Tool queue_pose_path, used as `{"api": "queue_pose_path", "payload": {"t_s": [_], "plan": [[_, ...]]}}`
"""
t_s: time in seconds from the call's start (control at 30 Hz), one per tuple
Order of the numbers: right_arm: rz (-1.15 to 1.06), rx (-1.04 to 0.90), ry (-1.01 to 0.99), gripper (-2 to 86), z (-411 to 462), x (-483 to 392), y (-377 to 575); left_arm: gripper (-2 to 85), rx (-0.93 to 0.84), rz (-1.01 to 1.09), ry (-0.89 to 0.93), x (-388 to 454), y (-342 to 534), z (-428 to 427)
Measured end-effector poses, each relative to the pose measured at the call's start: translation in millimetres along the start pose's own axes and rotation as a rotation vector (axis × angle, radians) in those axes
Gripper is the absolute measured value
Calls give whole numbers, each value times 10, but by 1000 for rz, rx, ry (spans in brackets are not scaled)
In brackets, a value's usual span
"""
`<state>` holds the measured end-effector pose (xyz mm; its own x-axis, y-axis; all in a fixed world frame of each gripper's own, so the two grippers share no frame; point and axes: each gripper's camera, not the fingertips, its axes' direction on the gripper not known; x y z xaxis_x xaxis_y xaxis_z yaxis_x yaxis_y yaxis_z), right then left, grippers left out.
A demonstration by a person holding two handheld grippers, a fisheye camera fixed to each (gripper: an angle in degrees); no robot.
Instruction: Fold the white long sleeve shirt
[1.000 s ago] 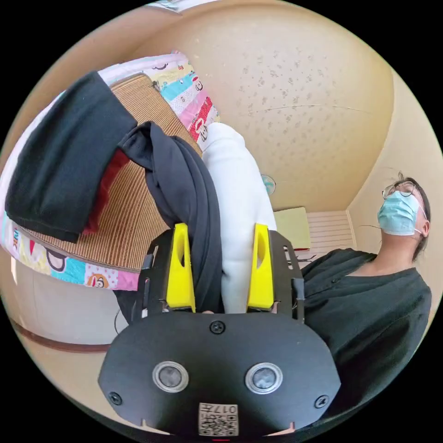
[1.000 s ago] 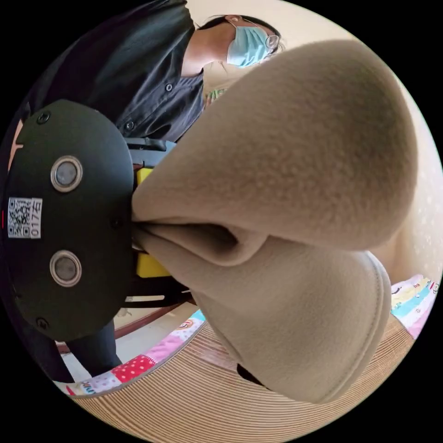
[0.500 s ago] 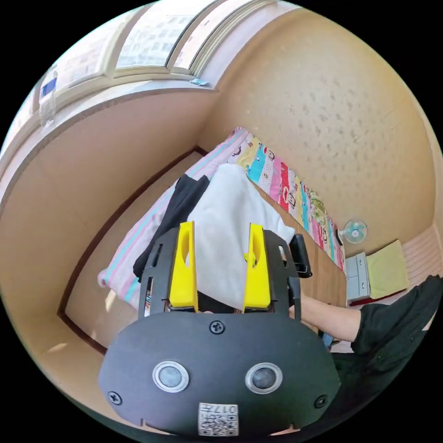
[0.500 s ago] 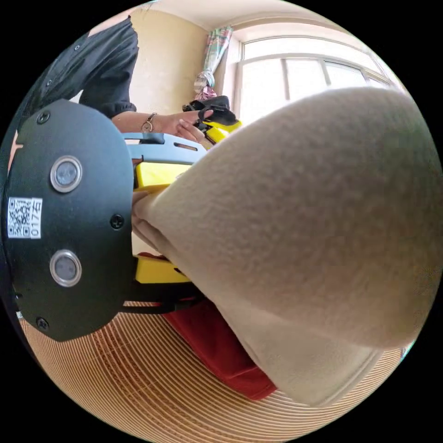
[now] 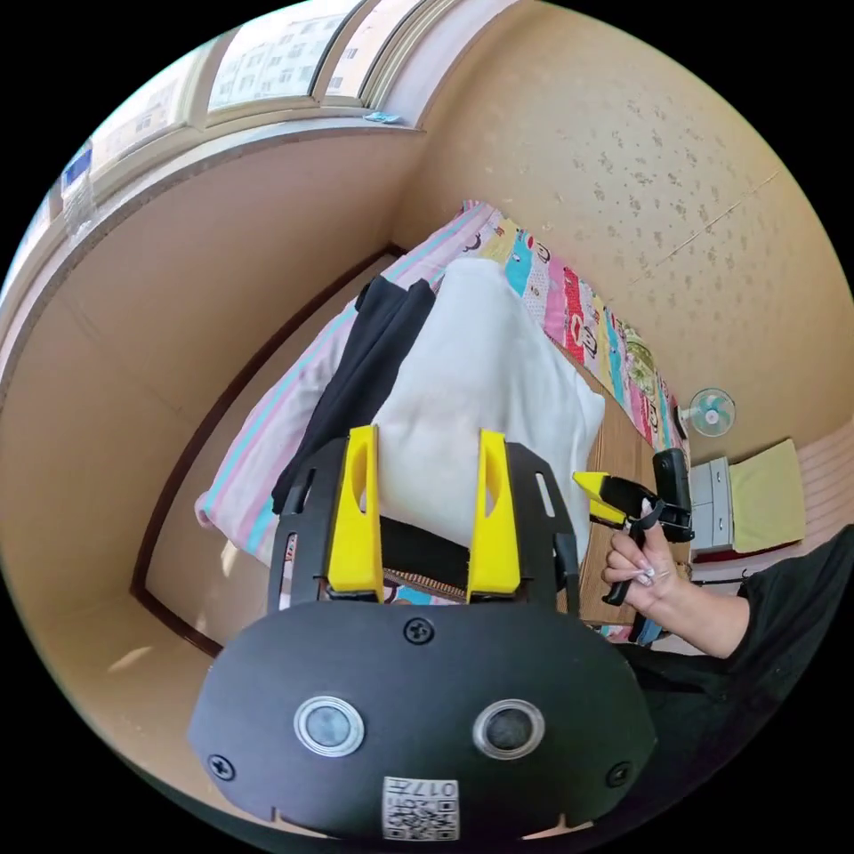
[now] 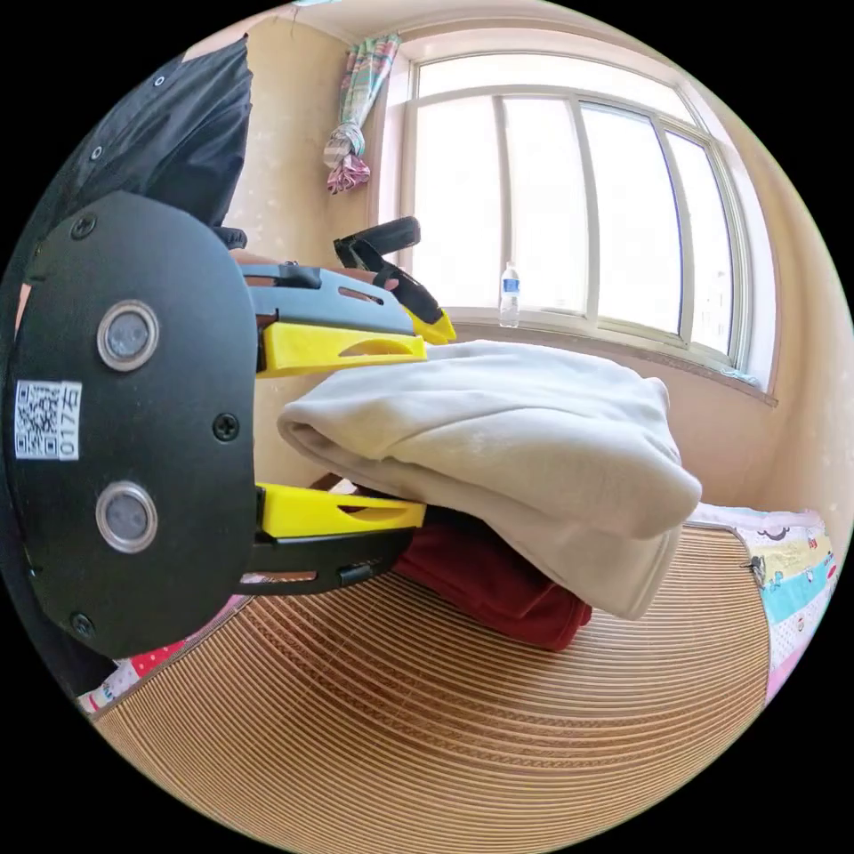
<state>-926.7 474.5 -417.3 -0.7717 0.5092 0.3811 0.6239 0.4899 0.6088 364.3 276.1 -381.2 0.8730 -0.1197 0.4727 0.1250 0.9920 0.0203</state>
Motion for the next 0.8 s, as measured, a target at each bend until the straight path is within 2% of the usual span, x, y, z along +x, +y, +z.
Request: {"api": "queue_pose_path", "payload": {"t_s": [0.13,0.17,0.23,0.33,0.4,0.47,0.57,0.63,0.7,0.8], "plan": [[-22,-30,78,126,150,-284,-103,108,-21,15,-40,128,102,69],[-41,-16,128,115,157,-440,-124,72,24,5,2,159,155,0],[-83,19,198,104,156,-750,-143,53,128,-9,38,230,275,-165],[-150,82,162,98,188,-1175,-159,49,208,-32,-40,334,458,-293],[-149,76,109,100,300,-1226,-194,54,171,-65,-73,245,571,-114],[-93,-9,119,109,524,-1087,-288,63,122,-138,-99,117,679,151],[-82,-80,83,122,564,-1038,-355,92,107,-219,-30,11,881,391],[-121,-110,136,129,494,-1139,-349,110,102,-220,-87,86,973,460],[-189,-133,192,134,365,-1262,-303,157,67,-229,-239,223,1060,570],[-219,-166,291,133,31,-1315,-186,162,64,-272,-254,262,1194,667]]}}
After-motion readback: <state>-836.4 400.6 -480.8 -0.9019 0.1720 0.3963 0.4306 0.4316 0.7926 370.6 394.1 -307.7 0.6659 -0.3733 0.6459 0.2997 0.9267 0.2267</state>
